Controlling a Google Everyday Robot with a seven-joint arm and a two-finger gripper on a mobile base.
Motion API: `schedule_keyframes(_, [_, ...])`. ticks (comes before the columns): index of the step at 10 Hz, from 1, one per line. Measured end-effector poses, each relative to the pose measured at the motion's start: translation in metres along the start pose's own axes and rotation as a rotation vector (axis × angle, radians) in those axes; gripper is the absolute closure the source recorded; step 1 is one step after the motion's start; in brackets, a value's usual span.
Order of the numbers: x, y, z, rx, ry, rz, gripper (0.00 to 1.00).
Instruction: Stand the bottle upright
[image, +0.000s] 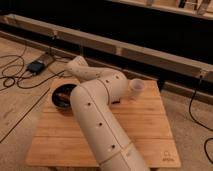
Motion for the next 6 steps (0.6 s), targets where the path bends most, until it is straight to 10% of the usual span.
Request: schedule_keyframes(6, [-0.010,0.010,-0.018,-0.012,-0.074,-0.011,0.97])
